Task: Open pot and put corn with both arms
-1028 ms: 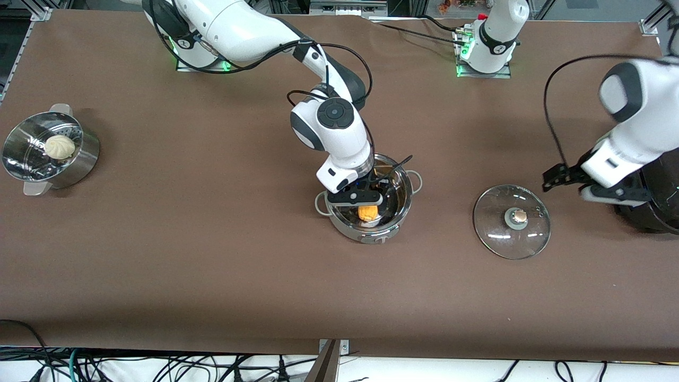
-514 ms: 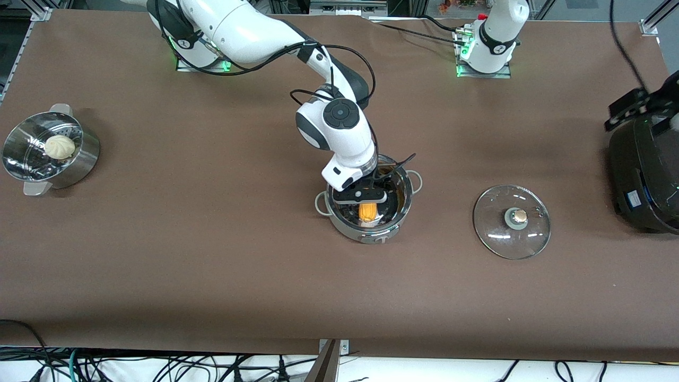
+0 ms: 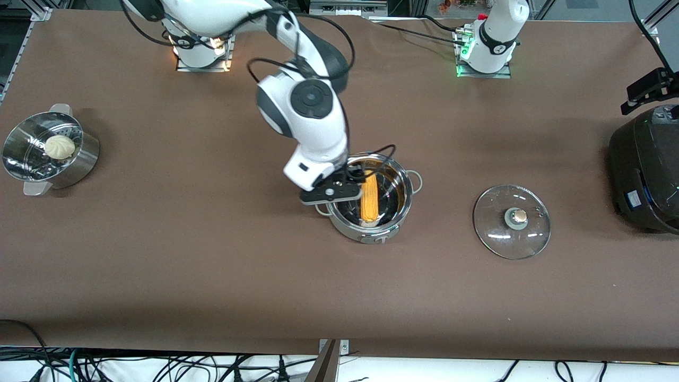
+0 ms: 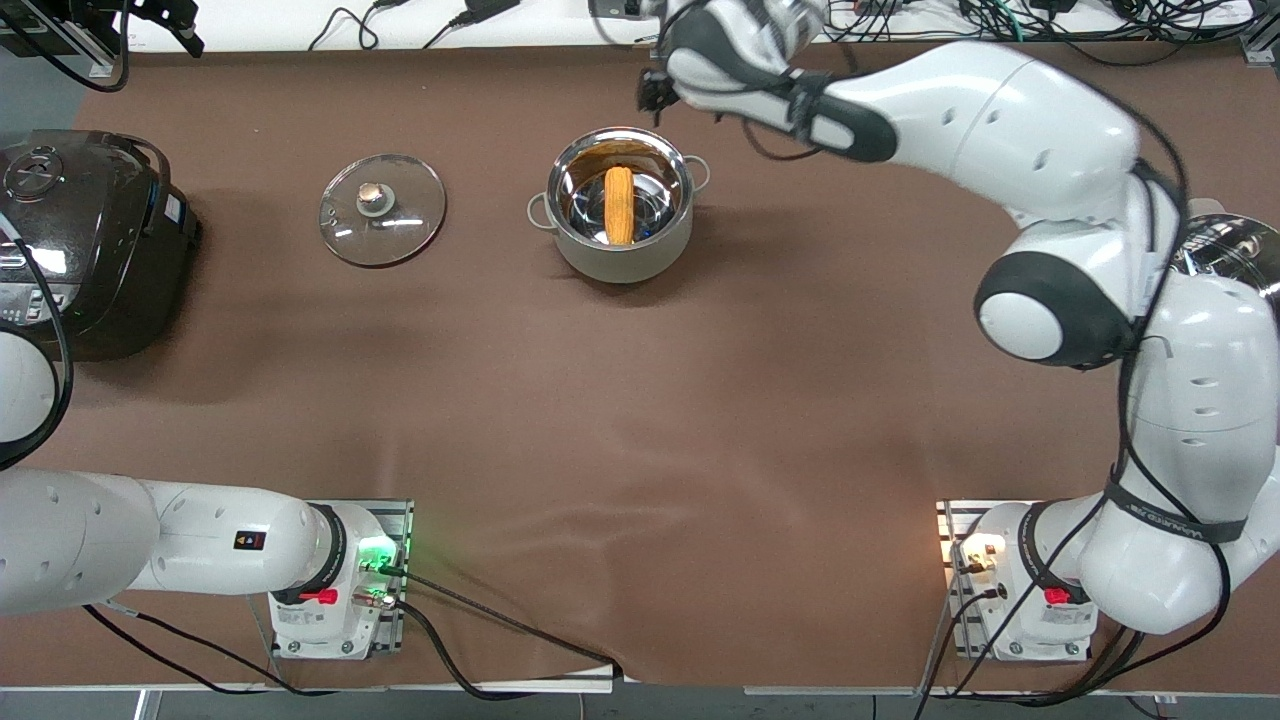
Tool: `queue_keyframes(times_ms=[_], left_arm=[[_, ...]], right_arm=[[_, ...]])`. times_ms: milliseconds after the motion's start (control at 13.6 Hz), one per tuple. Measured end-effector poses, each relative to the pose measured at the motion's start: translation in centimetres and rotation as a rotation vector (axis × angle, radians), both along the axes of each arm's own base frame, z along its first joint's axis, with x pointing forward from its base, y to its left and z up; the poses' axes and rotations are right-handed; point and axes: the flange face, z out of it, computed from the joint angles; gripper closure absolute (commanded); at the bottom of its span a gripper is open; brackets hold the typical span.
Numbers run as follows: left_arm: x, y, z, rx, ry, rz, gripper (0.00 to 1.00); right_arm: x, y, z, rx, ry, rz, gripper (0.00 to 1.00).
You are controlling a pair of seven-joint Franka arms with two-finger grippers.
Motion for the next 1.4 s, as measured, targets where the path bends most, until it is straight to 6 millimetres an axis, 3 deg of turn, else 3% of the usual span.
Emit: queue_keyframes(times_ms=[147, 294, 588, 734, 1102, 1249, 1395], left_arm=[[0.1, 0.1, -0.2, 0.019, 0.006, 0.002, 0.00], [0.2, -0.2, -0.2, 0.035, 0.007, -0.003, 0.00], [0.2, -0.8, -0.3, 0.037, 0.017, 0.007, 0.00], [0.2, -0.8, -0.3, 0.037, 0.019, 0.012, 0.00], [0.2, -0.9, -0.4, 0.037, 0.027, 0.015, 0.00], [0.2, -0.9, -0.4, 0.037, 0.029, 0.015, 0.00], [0.2, -0.9, -0.4, 0.036, 0.030, 0.015, 0.00]], right_arm=[[1.0, -4.6, 3.7, -0.038, 0.031, 0.018, 0.00], [2.5, -10.5, 6.2, -0.060, 0.091, 0.055, 0.00], [6.5, -27.4, 9.7, -0.072, 0.188, 0.100, 0.00], [7.2, -33.7, 10.7, -0.078, 0.203, 0.075, 0.00], [4.4, -41.8, 10.7, -0.096, 0.200, -0.023, 0.00], [1.9, -43.5, 10.0, -0.105, 0.180, -0.055, 0.00], [-0.6, -43.6, 10.1, -0.116, 0.177, -0.111, 0.00]])
